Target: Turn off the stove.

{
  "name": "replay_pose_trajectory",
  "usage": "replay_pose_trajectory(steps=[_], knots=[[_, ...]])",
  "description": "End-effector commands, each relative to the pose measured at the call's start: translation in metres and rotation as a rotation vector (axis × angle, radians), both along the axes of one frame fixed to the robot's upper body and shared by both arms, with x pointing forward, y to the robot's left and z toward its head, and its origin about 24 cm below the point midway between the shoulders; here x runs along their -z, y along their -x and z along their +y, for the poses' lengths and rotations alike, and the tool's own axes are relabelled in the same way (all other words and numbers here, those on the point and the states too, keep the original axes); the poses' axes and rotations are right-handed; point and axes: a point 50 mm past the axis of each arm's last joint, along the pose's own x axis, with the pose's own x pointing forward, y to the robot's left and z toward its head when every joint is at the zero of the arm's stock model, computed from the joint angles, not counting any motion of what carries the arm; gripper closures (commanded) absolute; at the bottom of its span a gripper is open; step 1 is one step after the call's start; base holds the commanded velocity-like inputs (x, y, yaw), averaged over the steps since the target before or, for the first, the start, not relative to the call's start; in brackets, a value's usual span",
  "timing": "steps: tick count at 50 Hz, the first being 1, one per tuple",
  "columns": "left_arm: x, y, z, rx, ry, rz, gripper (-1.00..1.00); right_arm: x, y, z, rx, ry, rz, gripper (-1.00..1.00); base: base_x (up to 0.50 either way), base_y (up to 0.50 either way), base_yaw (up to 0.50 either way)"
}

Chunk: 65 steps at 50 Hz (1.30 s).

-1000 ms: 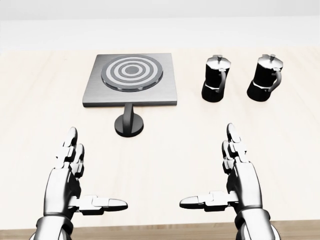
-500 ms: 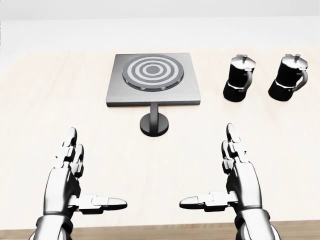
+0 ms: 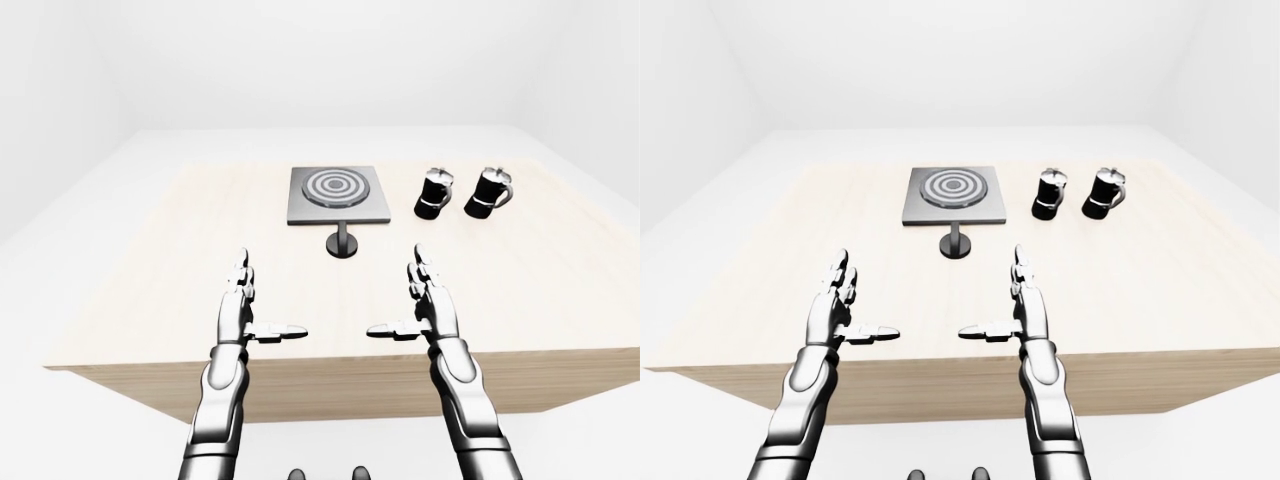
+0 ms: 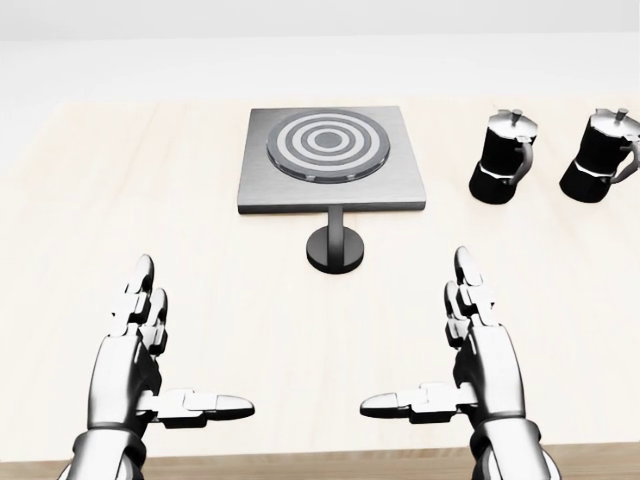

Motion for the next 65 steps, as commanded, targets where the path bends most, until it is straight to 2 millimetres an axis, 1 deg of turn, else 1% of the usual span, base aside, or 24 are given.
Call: replay_pose_trajectory(steps=[1,4,12,15,29,48,60,65], knots=[[0.0015,-0.0013,-0.0006,0.001,0.001,0.006,-1.00,-0.0005,0.0000,-0.0004,0.000,-0.004,-0.003,-1.00,0.19,0.00,0.00],[-0.0011,0.0006,-0.0002,0.001,0.000,0.000,-1.00,-0.0007,0.0001,-0.0002,-0.002,0.003,-0.008,-1.00,0.28,0.00,0.00],[0.0018,-0.0012,-0.0002,0.001,0.001,0.007,-1.00,-0.0020,0.0001,0.0006,-0.005,0.008,-0.010,-1.00,0.38,0.00,0.00],[-0.0008,-0.0014,0.0004,-0.004,0.007,0.010,-1.00,-0.0019,0.0002,0.0007,-0.005,0.008,-0.010,-1.00,0.39,0.00,0.00],[0.0001,-0.0016,0.0002,-0.005,0.006,0.006,-1.00,-0.0013,0.0000,0.0005,-0.007,0.006,-0.011,-1.00,0.32,-0.01,0.00],[0.0013,-0.0025,0.0003,-0.005,0.007,0.008,-1.00,-0.0035,-0.0002,0.0028,-0.021,0.021,-0.018,-1.00,0.29,-0.13,0.00],[0.0004,-0.0019,0.0005,-0.004,0.009,0.008,-1.00,-0.0008,-0.0011,0.0029,-0.026,0.032,-0.006,-1.00,0.30,-0.01,0.00],[-0.0003,-0.0016,0.0005,-0.004,0.009,0.008,-1.00,-0.0028,-0.0012,0.0041,-0.028,0.034,-0.004,-1.00,0.42,0.00,0.00]])
